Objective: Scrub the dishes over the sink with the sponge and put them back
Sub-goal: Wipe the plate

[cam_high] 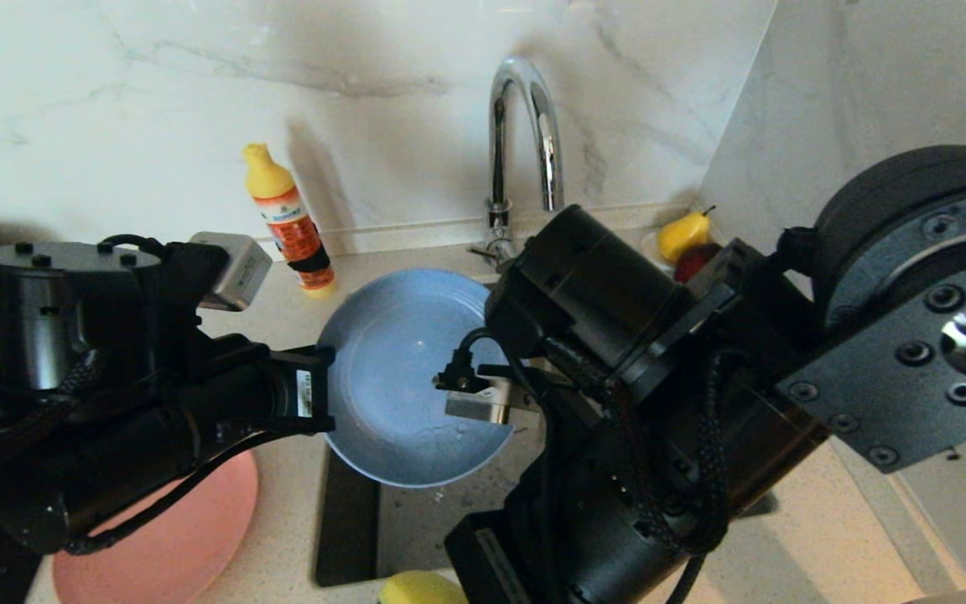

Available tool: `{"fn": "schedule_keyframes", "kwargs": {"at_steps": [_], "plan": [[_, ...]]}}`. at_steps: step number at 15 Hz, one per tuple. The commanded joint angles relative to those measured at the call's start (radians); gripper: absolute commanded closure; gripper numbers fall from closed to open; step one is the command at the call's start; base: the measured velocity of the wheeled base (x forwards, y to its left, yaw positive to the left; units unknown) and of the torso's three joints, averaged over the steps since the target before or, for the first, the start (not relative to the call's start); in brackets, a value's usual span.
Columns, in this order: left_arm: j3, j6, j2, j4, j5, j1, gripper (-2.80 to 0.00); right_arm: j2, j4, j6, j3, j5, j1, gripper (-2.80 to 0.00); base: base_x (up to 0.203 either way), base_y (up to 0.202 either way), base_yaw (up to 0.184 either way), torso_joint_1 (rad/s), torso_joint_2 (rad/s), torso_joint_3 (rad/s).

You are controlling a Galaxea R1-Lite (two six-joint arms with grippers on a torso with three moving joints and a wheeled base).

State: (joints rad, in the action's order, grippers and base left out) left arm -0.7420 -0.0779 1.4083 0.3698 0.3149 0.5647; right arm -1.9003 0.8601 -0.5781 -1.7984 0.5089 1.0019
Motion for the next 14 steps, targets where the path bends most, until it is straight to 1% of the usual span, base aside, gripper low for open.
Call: {"fn": "schedule_keyframes", "kwargs": {"at_steps": [1,3,6,11,14], "plan": [[0.026,0.000,0.017,0.029,0.001,0.002,0.00,-0.103,0.066,-0.004,-0.099,-0.055,0.024,0.00,0.000,0.000,0.000,0.000,0.00,0.000],[0.031,0.003,0.020,0.031,0.007,0.001,0.00,-0.135,0.086,-0.005,-0.137,-0.081,0.027,0.00,0.000,0.000,0.000,0.000,0.00,0.000],[0.029,0.006,0.029,0.032,0.009,0.003,0.00,-0.163,0.046,-0.008,-0.139,-0.137,0.028,0.00,0.000,0.000,0.000,0.000,0.00,0.000],[0.032,0.007,0.037,0.049,0.009,0.004,0.00,-0.177,-0.003,-0.011,-0.141,-0.145,0.018,0.00,0.000,0.000,0.000,0.000,0.00,0.000],[0.033,0.033,0.037,0.063,0.012,0.004,0.00,-0.181,-0.014,-0.011,-0.141,-0.145,-0.019,0.00,0.000,0.000,0.000,0.000,0.00,0.000]]}}
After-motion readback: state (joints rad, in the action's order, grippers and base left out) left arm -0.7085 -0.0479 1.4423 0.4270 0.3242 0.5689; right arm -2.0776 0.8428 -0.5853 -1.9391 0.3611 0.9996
